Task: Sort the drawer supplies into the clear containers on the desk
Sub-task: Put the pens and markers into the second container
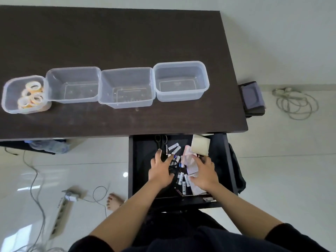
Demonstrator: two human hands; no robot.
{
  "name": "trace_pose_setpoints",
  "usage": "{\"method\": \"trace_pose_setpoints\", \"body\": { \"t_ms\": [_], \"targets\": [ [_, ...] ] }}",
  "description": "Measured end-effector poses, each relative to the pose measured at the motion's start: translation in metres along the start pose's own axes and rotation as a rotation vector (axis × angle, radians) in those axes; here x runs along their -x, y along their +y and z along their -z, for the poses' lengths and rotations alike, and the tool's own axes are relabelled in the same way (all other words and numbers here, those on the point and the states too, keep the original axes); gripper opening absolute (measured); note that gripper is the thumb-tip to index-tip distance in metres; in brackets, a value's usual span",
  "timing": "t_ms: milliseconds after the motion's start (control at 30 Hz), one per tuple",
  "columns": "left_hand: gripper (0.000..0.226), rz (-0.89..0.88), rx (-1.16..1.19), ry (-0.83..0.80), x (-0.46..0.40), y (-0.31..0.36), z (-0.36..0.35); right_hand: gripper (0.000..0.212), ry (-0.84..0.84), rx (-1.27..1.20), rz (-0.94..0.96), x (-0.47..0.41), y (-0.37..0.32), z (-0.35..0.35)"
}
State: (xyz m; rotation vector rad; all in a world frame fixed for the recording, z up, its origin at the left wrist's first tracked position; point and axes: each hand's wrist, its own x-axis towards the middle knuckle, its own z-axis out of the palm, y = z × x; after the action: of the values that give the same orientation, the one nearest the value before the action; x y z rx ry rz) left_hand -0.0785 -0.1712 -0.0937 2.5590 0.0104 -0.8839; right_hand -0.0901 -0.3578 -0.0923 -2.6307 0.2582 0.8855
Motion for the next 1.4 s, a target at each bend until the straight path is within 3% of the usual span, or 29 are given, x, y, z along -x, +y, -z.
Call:
{"method": "trace_pose_setpoints", "body": {
  "t_ms": [167,400,767,867,967,1100,1200,1400],
  "targets": [
    [0.071,0.112,-0.01,0.025,-0.004,-0.002,-0.016,0.105,-0.044,0.084,-0.035,-0.001,0.006,-0.015],
    [0.039,0.172,0.031,0.153,0.003,-0.024,-0.018,0.102,-0.02,0.023,-0.006,-0.001,0.014,-0.019],
    [0.044,0.315,-0.015,0.219,0.01,-0.029,-0.011,0.079,0.034,0.006,-0.087,0.005,0.022,-0.011],
    [0.045,0.239,0.065,0.281,0.006,-0.021,-0.007,0.074,0.121,0.051,-0.121,0.007,0.018,-0.011],
    [0.041,0.065,0.206,0.316,-0.007,-0.008,-0.003,0.062,0.221,0.056,0.026,0.006,0.01,-0.012],
    [0.055,-0.1,0.169,0.225,-0.033,0.013,0.004,0.049,0.108,0.035,0.281,0.004,-0.011,-0.016],
    [0.071,-0.075,0.072,0.046,-0.049,0.023,0.008,0.051,0.034,0.093,0.32,0.001,-0.017,-0.023],
    [0.077,-0.134,-0.187,-0.062,-0.055,0.016,0.009,0.098,-0.049,0.152,0.239,0.001,-0.021,-0.031]
  ]
}}
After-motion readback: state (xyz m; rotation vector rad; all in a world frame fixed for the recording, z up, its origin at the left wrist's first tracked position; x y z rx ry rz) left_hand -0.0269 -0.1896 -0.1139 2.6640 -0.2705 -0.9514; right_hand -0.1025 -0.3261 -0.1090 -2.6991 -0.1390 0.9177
